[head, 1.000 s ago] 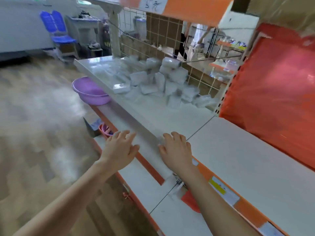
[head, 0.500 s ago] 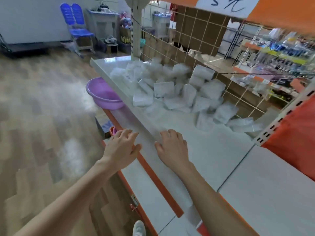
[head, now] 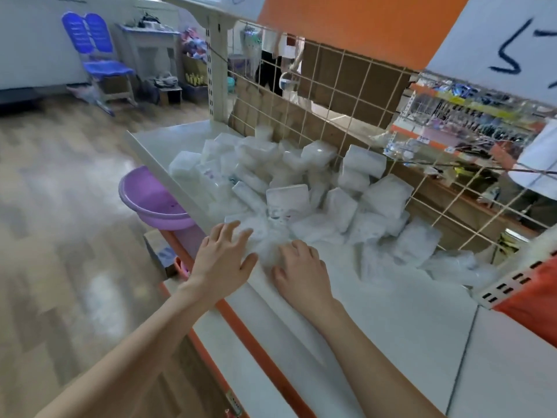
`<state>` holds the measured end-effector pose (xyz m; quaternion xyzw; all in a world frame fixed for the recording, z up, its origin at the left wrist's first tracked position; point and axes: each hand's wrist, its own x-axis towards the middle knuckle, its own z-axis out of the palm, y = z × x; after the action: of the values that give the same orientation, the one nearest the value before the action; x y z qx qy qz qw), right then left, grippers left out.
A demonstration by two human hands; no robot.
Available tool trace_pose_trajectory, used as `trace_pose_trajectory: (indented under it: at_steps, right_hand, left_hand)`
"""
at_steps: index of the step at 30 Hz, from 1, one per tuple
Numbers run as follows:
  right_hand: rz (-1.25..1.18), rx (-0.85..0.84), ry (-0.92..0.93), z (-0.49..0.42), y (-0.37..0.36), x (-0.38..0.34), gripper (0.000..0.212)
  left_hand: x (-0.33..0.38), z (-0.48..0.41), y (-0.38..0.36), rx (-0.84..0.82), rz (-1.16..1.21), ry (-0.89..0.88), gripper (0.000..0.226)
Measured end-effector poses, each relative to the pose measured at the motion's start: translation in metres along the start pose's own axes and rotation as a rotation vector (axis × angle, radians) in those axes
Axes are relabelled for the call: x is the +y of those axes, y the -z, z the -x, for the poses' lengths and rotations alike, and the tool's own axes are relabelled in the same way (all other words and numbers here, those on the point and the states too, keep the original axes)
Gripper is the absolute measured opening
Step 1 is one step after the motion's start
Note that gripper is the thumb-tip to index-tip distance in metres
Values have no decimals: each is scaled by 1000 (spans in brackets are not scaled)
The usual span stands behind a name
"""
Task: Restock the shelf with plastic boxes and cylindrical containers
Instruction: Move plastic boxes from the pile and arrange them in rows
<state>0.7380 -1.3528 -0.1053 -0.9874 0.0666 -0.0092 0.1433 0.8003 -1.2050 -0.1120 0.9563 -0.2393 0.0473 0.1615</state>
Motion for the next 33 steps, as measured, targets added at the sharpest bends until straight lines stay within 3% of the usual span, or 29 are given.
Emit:
trace_pose_trajectory:
  at_steps: [5, 14, 21, 33]
  right_hand:
    - [-62, 22, -12, -20, -6, -15, 43]
    - [-128, 99, -211, -37, -19, -37, 41]
    - [-190, 113, -275, -32, -22, -42, 46]
    - [-106, 86, -425, -35, -32, -50, 70]
  left_hand:
    - [-25, -25, 1, -54, -26, -69, 57]
    - [-59, -53, 0, -179, -9, -264, 58]
    - [-66, -62, 0, -142, -3, -375, 58]
    - [-66, -67, 14, -140, 369, -248, 39]
